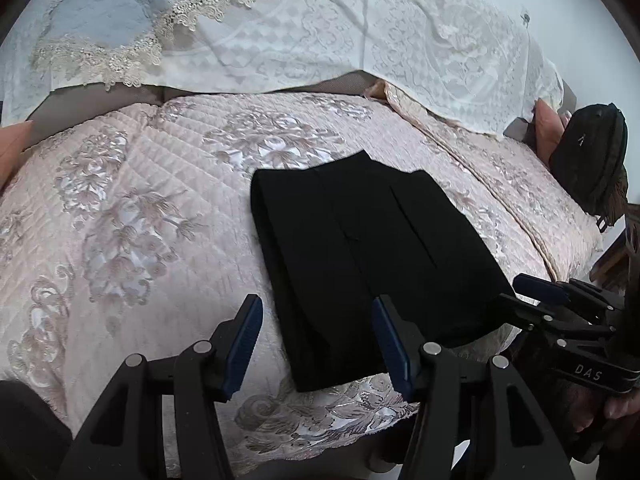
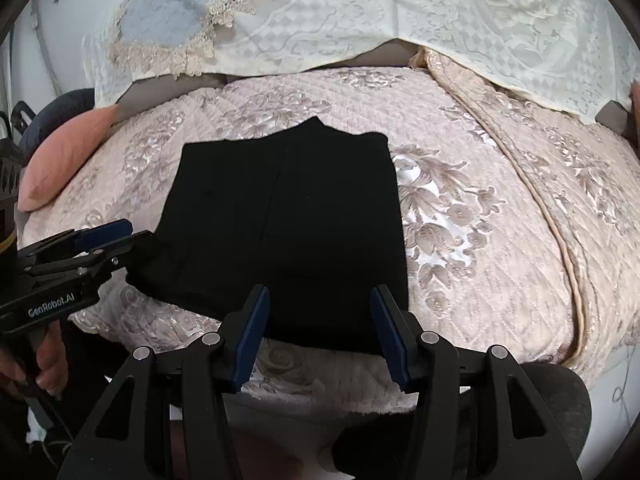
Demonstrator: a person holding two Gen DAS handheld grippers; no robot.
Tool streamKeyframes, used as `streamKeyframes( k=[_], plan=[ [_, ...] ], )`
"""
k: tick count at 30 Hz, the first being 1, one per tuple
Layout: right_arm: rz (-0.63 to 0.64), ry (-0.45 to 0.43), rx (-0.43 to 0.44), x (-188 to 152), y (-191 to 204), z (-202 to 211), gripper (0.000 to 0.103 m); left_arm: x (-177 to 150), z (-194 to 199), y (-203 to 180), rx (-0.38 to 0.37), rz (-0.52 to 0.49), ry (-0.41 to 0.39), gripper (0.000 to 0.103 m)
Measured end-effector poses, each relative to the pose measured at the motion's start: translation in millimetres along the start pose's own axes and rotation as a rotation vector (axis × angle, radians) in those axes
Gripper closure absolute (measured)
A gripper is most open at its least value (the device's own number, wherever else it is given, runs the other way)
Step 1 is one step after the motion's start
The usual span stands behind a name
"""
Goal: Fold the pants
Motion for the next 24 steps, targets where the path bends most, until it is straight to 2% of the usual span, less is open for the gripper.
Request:
streamKeyframes(
  k=[9,24],
  plan=[
    [-0.009,-0.027,0.029,7,8,11,0.05,6,17,-4,-0.017,-0.003,-0.041,0.044],
    [-0.018,-0.01,0.034,12,9,5,0.05,5,4,8,-0.04,0.031,-0.011,0.044]
  ],
)
Point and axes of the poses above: each gripper's, at about its wrist camera, not at the fingertips, and z roughly against the way its jaws point, y to its left, x to its top, the point moved 1 cm from there along -z, roughly the way its jaws point, and after that the axes turned 3 degrees about y, right-handed, at the moved point
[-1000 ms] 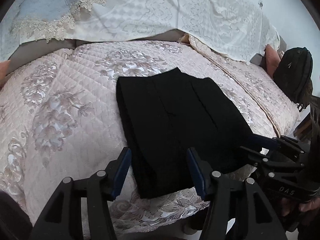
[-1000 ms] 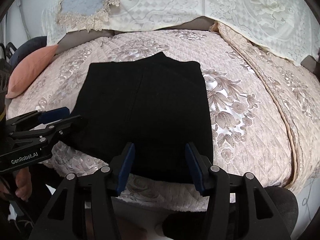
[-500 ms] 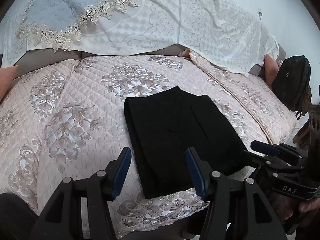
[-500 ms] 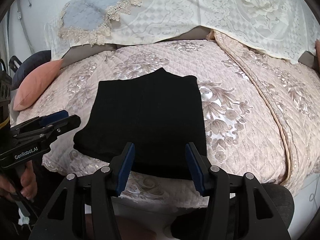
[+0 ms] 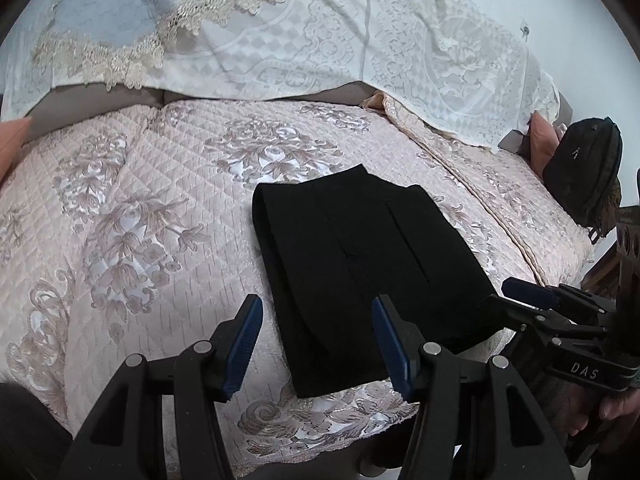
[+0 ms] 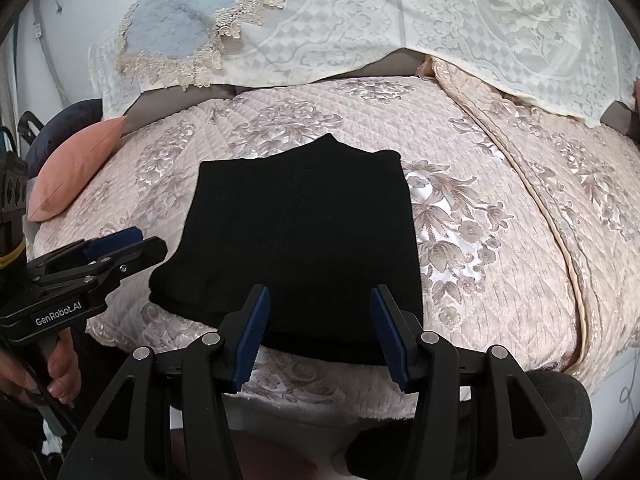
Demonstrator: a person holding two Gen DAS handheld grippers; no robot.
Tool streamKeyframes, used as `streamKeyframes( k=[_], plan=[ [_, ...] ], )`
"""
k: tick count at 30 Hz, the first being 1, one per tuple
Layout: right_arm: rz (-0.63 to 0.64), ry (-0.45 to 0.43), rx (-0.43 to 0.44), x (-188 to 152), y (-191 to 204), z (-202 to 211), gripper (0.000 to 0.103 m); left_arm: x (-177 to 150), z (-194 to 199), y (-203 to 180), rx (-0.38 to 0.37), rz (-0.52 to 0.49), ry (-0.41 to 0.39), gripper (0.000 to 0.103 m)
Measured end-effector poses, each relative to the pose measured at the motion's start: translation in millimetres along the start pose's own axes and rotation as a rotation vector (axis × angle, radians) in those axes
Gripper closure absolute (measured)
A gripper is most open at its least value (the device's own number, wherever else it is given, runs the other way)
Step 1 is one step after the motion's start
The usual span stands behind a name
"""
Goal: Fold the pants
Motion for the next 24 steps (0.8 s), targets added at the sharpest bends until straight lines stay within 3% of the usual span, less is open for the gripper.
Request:
streamKeyframes(
  k=[6,11,16,24],
  plan=[
    [-0.024,0.011,0.0,3,-14,-8,0.05,4,-11,15,-0.014,0.036,0.014,0.044],
    [-0.06,0.016,0.023,11,-34,-17,0.05,11,-32,27,-0.076,0.088,0.046,0.044],
    [-0.116,0.03,0.082,21,-62,-32,0.05,16,-60,33,-0.141,0.14,0.095,0.044],
    [-0.186,0.071,0.223,27,-86,-56,0.05,27,-81,28,-0.195,0.141,0.092,0.039]
  ],
)
Point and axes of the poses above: each gripper's, at about its wrist camera, not at the fingertips, and z roughly against the way its jaws point, y to its left, x to its top, the point moved 1 cm from there along -z, roughly the way its jaws point, and after that the axes turned 3 degrees about y, right-handed, at the moved point
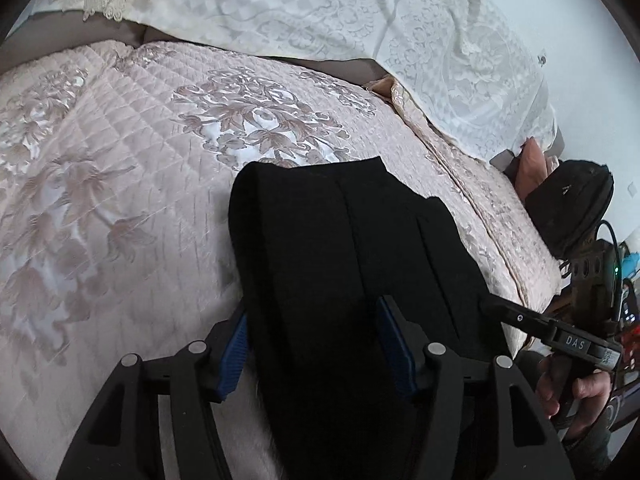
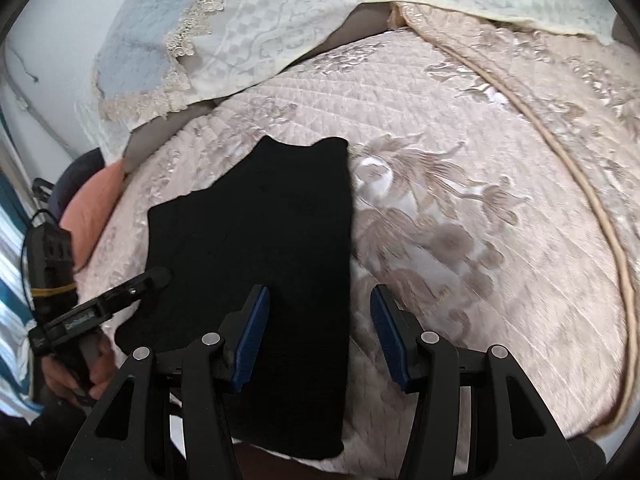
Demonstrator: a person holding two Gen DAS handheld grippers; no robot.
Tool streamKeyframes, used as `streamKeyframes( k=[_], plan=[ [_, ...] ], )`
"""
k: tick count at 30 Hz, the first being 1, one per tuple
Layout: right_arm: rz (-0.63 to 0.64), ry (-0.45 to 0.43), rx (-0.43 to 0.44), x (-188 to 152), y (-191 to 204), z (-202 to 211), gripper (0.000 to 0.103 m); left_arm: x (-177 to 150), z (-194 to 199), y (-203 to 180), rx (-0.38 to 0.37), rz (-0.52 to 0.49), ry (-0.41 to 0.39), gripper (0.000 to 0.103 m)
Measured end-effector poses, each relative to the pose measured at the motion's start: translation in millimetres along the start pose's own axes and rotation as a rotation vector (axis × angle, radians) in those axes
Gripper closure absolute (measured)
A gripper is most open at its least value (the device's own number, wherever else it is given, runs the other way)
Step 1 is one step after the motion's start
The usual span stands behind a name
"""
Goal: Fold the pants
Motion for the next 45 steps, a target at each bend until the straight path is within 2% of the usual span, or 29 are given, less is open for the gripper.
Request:
streamKeyframes(
  k=[7,10,14,19,20,21,23,25,27,30,37,45],
  plan=[
    [-0.011,0.007,0.054,13,-4,-15,0.05,12,-14,-4,0.014,-0.014,-0.014,0.036],
    [0.01,0.033,0.085,9,3,-15,0.05,4,-7,-3,0.003,-0.01,-0.01,0.037],
    [0.05,0.051,0.082,1,9,-14,0.052,-11,3,2,-0.036,0.009,-0.005,0.04],
    [0.008,0.041,0.085,11,6,-25,0.055,1,-9,-2,-0.041,0.004,0.006,0.041],
    [0.008,0.038,0.079,12,7,-26,0.056,4,-11,-3,-0.036,0.006,0.011,0.045],
    [0.012,0.036,0.071,13,9,-27,0.059,7,-12,-4,-0.031,0.01,0.012,0.048],
    [0.024,0.033,0.042,13,14,-25,0.076,9,-10,-5,-0.029,0.017,0.014,0.064],
    [0.024,0.016,0.043,13,16,-18,0.086,9,-5,-7,-0.031,0.017,0.012,0.069],
    [0.012,0.0,0.067,13,17,-10,0.087,8,-1,-14,-0.001,-0.016,0.004,0.071],
    [0.039,-0.011,0.042,13,27,-6,0.088,10,6,-27,0.031,-0.057,-0.003,0.075],
    [0.079,-0.039,0.055,16,45,11,0.088,15,27,-36,0.038,-0.104,-0.028,0.077],
    [0.114,-0.052,0.059,18,64,16,0.088,21,43,-33,0.049,-0.114,-0.049,0.077]
  ],
)
Point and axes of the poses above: each gripper's, at about its wrist camera, not at the fingertips, and z roughly against the way its jaws point, y to its left, x to its top, the point moved 1 cm from there along -z, roughly the way its jaws point, and after that the axes turned 3 degrees about y, right-handed, at the moved point
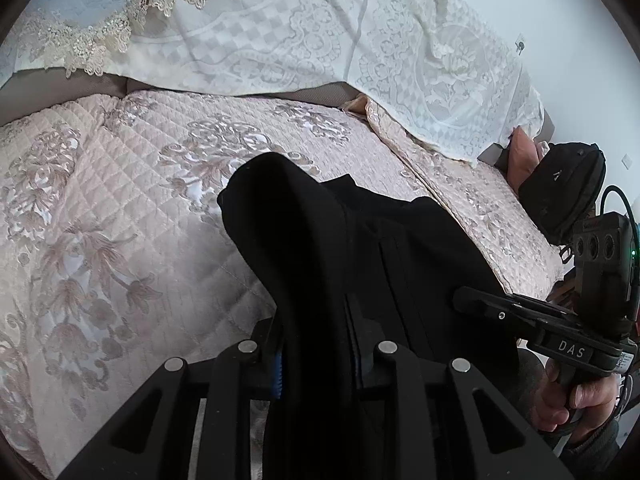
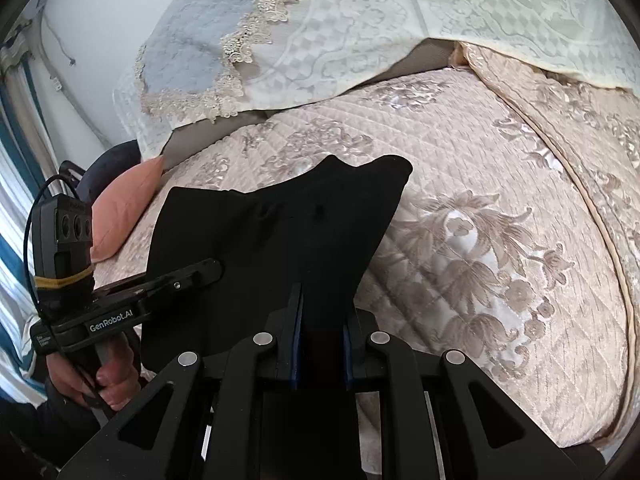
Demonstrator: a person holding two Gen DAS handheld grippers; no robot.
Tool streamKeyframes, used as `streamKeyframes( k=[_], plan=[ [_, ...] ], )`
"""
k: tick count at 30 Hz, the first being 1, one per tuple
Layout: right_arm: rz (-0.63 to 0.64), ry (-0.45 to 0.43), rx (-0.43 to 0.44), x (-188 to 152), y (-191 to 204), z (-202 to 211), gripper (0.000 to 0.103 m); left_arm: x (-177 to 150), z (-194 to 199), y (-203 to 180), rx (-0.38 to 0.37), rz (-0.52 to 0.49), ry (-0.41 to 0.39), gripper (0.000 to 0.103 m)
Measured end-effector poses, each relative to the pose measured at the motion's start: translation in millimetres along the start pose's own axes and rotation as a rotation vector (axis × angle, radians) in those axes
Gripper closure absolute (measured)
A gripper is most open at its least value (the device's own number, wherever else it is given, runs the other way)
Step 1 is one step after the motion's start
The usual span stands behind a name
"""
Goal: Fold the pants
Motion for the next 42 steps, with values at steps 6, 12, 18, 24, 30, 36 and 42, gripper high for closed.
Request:
streamKeyframes(
  k=[6,12,18,24,30,36,42],
  plan=[
    [0.036,-0.008,0.007,10,17,-5,0.088,9,11,8,0.029,-0.006,-0.031,0.077],
    [0.081,-0.017,0.027,29,36,-18,0.088,24,20,27,0.06,-0.007,-0.068,0.078],
    [0.121,-0.012,0.039,56,51,-41,0.088,44,19,54,0.086,0.012,-0.092,0.078],
    [0.14,-0.009,0.063,85,58,-67,0.088,72,12,80,0.113,0.016,-0.118,0.078],
    [0.138,-0.006,0.074,117,60,-97,0.088,103,-6,106,0.132,0.014,-0.114,0.078],
    [0.122,0.013,0.08,147,54,-131,0.088,132,-29,128,0.149,0.012,-0.1,0.078],
    [0.098,0.042,0.08,166,40,-164,0.088,148,-57,153,0.142,0.028,-0.086,0.078]
  ],
)
Point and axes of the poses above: each gripper's, at about its wrist camera, not at the fingertips, and z roughly against the way its jaws point, y to its left, x to its top, the point moved 1 cm from there along -z, roughly the way its jaws point, and after that the axes turned 3 degrees about y, right-handed, at the moved point
